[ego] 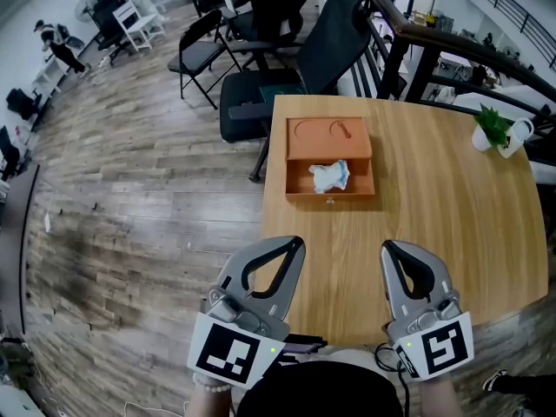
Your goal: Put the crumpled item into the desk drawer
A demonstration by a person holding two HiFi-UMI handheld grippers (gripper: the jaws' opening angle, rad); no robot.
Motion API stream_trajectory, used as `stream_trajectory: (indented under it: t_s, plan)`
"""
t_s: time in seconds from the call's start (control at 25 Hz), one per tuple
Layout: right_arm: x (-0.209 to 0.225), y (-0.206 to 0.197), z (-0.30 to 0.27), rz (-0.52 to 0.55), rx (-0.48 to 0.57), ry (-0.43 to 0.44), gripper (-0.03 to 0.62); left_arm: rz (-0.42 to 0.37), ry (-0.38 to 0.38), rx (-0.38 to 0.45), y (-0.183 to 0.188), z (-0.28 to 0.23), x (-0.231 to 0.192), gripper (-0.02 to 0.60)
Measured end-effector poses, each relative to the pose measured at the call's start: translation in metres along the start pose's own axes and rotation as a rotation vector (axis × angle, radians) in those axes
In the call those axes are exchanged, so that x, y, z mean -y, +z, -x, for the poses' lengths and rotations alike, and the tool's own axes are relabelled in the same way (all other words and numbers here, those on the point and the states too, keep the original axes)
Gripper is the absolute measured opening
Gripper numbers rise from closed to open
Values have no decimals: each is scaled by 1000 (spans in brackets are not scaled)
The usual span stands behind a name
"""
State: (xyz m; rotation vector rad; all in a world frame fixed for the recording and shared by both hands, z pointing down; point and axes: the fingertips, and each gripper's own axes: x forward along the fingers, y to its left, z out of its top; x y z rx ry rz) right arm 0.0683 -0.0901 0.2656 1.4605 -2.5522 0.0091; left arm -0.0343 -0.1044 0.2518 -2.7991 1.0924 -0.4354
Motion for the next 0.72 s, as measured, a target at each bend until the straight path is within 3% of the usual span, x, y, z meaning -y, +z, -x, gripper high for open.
stream_trajectory:
  t_s: [0.72]
  plan:
    - [-1,-2,-8,-1,-6,14,5,21,0,9,-2,-3,-6,-2]
